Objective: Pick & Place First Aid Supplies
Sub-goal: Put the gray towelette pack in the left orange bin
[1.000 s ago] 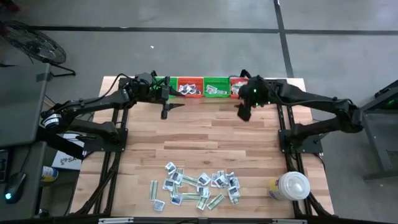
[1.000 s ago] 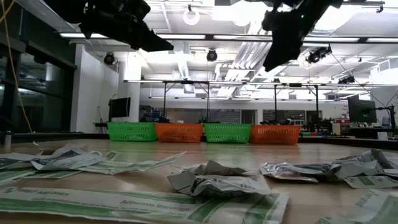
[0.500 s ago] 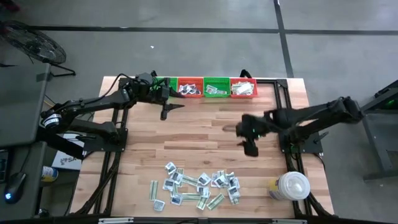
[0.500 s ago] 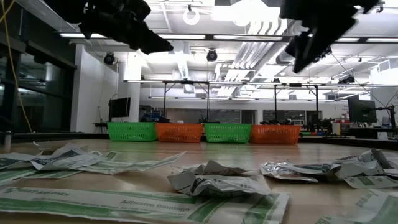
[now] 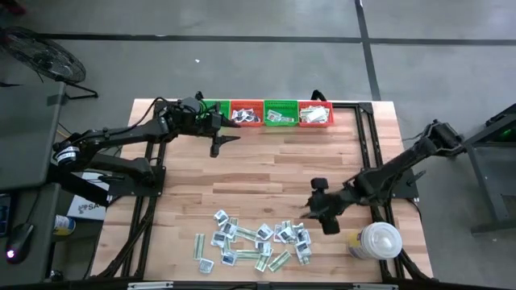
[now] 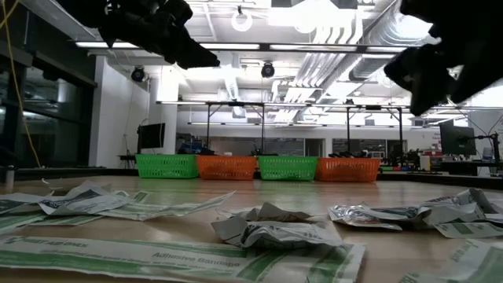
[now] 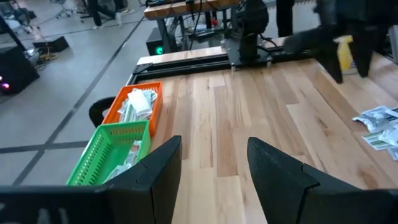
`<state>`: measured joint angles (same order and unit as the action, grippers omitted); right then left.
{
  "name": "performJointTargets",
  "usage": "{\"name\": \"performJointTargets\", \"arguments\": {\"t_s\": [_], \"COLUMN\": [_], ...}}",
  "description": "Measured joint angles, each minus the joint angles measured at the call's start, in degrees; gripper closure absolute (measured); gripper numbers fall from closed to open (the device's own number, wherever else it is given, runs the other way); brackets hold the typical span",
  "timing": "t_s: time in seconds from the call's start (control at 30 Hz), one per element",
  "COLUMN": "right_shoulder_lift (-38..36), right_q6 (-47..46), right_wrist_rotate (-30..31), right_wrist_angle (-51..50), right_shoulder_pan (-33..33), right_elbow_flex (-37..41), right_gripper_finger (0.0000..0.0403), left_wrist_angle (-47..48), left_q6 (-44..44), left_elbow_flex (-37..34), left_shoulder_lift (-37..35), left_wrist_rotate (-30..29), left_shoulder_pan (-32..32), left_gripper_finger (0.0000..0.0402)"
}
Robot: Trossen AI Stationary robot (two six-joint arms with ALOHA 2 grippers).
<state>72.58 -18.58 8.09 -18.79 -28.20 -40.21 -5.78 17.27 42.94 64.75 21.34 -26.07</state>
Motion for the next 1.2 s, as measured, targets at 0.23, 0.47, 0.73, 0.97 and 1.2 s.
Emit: {"name": "performJointTargets", "arguments": {"t_s": [0.23, 0.47, 0.73, 0.97, 1.2], "right_shoulder_lift": [10.38, 18.61, 24.2, 25.37, 25.26], "right_q6": [0.73, 0.87, 0.55, 0.4, 0.02], "right_wrist_rotate": [0.5, 0.75, 2.88, 4.68, 3.73], "right_wrist_angle": [4.17, 5.03, 6.01, 6.03, 4.85], "right_shoulder_pan": [-5.05, -6.93, -7.59, -7.59, -7.59], "right_elbow_flex": [-2.51, -6.77, -7.87, -7.86, -8.98], "right_gripper_finger": [0.0208, 0.0208, 0.0223, 0.0285, 0.0374], "left_wrist_angle": [-0.03, 0.16, 2.03, 3.97, 4.72], "left_q6": [-0.89, -1.72, -1.74, -1.74, -1.74], "left_elbow_flex": [0.0, 0.0, 0.0, 0.0, 0.0], "left_shoulder_lift": [0.02, 0.02, 0.02, 0.02, 0.02], "left_wrist_rotate": [-4.25, -4.87, -5.75, -5.76, -5.84], "left_shoulder_pan": [2.09, 2.22, 2.22, 2.22, 2.22], "left_gripper_finger": [0.0222, 0.0222, 0.0222, 0.0222, 0.0222]}}
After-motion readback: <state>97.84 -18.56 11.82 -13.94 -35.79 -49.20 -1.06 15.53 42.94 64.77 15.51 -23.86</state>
